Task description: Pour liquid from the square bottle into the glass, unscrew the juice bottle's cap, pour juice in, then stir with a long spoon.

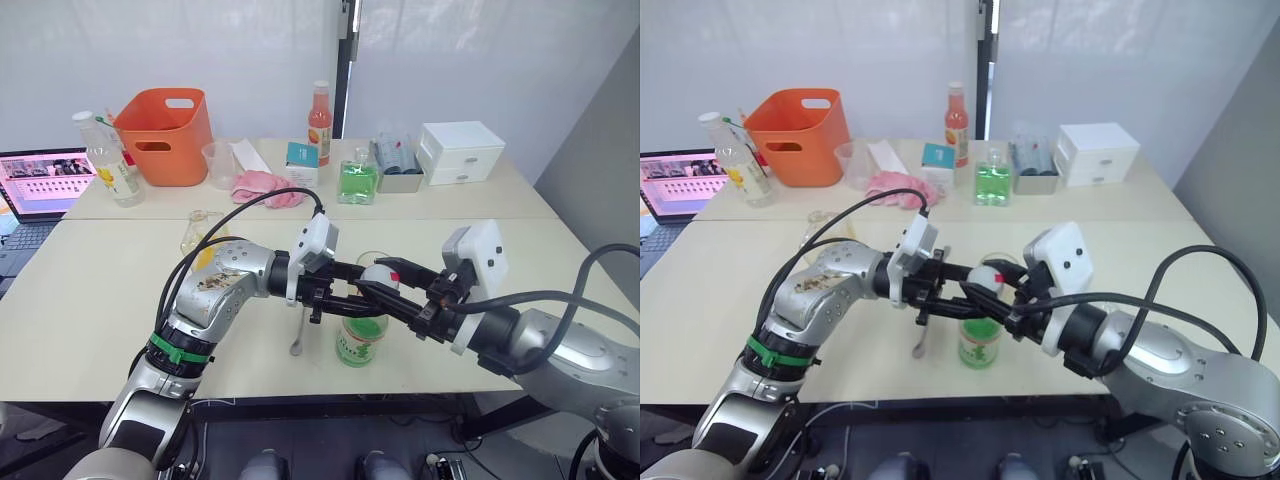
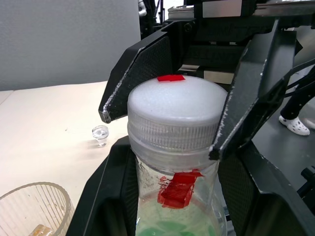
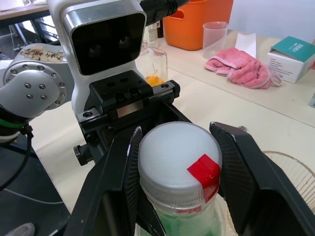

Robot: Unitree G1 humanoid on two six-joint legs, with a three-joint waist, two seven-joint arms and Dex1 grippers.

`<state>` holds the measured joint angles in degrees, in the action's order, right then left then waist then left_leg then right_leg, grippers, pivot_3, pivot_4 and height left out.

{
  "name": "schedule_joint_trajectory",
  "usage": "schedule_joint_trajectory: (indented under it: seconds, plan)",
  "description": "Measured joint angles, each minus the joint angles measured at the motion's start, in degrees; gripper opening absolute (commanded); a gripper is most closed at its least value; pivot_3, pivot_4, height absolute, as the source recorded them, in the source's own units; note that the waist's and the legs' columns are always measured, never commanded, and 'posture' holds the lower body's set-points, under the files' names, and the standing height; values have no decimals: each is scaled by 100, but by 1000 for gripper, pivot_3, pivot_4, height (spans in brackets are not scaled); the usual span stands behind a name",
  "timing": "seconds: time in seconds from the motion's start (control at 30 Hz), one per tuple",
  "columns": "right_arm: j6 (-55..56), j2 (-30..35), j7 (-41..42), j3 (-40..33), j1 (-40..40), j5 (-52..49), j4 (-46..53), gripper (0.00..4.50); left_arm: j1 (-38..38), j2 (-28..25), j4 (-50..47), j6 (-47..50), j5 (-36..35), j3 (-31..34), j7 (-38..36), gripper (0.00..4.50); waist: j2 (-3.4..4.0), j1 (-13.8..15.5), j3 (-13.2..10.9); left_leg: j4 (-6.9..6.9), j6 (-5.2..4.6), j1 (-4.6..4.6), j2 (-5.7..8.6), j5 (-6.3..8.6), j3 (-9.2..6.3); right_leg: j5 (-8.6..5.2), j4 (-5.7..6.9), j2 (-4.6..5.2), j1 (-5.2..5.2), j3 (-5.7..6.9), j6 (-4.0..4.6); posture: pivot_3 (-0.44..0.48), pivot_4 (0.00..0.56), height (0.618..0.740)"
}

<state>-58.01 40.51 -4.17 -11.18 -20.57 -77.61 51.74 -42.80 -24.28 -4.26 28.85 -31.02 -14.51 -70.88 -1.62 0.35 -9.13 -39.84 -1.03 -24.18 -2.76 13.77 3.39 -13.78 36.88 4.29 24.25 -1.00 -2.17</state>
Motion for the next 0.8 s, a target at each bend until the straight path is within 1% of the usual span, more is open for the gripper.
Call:
schedule_joint_trajectory:
  seconds: [0.07,0.13,0.23,0.27,0.33,0.4,0.47,0.53,0.63,0.67,0.8]
  plan:
    - [79,4,318,55,-60,25,-236,1700,2,-12,15,13,1,23,25,1709,0,-17,0,0,0,0,0,0,0,0,-1,-1,0,0,0,0,150,715]
    - [179,82,1038,96,-152,188,-634,1700,5,-13,30,28,0,46,56,1709,0,-27,0,0,0,0,0,0,0,0,-3,-1,0,0,0,0,150,715]
    - [506,352,2804,274,-333,801,-1385,1700,10,-7,14,28,-1,41,47,1709,0,-37,0,0,-1,0,0,0,1,0,-7,-3,-2,0,0,0,150,715]
    - [669,487,3593,449,-515,1080,-1772,1700,18,-17,-8,26,-1,34,37,1709,0,-53,0,0,-2,2,-1,1,1,0,-8,-4,-4,0,0,0,150,715]
    - [1009,708,5052,875,-982,1631,-2548,1700,22,-25,-54,23,4,19,40,1709,0,-67,0,2,-2,3,-2,1,2,0,-9,-5,-4,1,0,0,150,715]
    - [1393,769,6440,1371,-1568,2202,-3386,1700,30,-35,-101,20,7,8,40,1709,1,-84,0,2,-2,3,-2,1,2,0,-9,-8,-1,1,0,0,150,715]
    - [1709,707,7452,1761,-2060,2639,-4071,1700,36,-38,-130,22,9,3,50,1709,1,-86,0,5,-4,1,-3,2,1,0,-10,-7,0,1,0,0,150,715]
    - [1941,589,8094,1974,-2368,2951,-4529,1700,39,-35,-136,27,7,1,61,1709,1,-69,0,4,-5,-3,-2,3,0,0,-11,-6,1,3,-1,0,150,715]
    - [2164,398,8653,2133,-2658,3264,-5001,1700,52,-37,-138,42,5,11,90,1709,1,-29,0,1,-6,-6,1,4,2,0,-12,0,1,2,-2,0,150,715]
    - [2183,334,8777,2147,-2736,3363,-5115,2762,57,-37,-136,59,4,12,114,1709,1,-18,0,-1,-6,-6,1,4,2,0,-10,0,0,2,-3,0,150,715]
    - [1995,284,8762,2064,-2736,3349,-5122,4069,52,-23,-174,56,1,-15,111,1709,1,19,0,-2,-6,-4,1,3,2,1,-4,1,1,3,-2,0,150,715]
